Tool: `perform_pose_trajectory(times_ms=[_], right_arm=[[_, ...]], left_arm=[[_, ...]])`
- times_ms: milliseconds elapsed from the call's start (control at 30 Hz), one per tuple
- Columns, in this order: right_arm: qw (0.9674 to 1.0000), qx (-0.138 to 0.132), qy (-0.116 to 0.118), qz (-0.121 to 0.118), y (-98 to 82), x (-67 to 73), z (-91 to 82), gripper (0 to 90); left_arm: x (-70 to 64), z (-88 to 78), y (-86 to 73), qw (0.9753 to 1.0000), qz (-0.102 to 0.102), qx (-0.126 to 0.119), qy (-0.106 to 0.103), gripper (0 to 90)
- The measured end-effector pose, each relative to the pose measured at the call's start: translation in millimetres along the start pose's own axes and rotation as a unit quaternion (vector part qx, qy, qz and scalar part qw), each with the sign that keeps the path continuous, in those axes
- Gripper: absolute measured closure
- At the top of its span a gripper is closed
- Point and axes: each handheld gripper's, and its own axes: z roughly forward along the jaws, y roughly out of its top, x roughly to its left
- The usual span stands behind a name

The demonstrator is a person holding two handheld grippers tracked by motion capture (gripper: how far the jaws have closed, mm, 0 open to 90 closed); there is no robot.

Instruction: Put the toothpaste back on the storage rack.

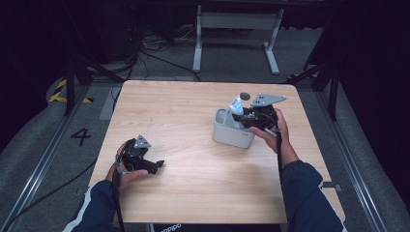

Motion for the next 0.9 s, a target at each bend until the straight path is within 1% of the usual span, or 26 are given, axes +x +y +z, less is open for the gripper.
perform_pose_trajectory(times_ms=[100, 233, 300, 600, 900], right_arm=[[1.0000, 0.009, 0.001, -0.001, -4.4, 0.1, 0.8, 62.2], [0.9999, 0.011, 0.000, -0.001, -5.9, 0.2, 0.8, 62.2], [0.9999, 0.015, 0.004, -0.002, -7.1, 0.5, 0.4, 62.2], [0.9996, 0.028, 0.007, -0.005, -11.4, 0.3, 0.5, 61.6], [0.9996, 0.024, 0.011, -0.004, -13.0, 0.7, -2.0, 59.9]], left_arm=[[0.0, 0.0, 0.0, 1.0000, 0.000, 0.000, 0.000, 0.5], [0.0, 0.0, 0.0, 1.0000, 0.000, 0.000, 0.000, 0.5], [0.0, 0.0, 0.0, 1.0000, 0.000, 0.000, 0.000, 0.5], [0.0, 0.0, 0.0, 1.0000, 0.000, 0.000, 0.000, 0.5], [0.0, 0.0, 0.0, 1.0000, 0.000, 0.000, 0.000, 0.5]])
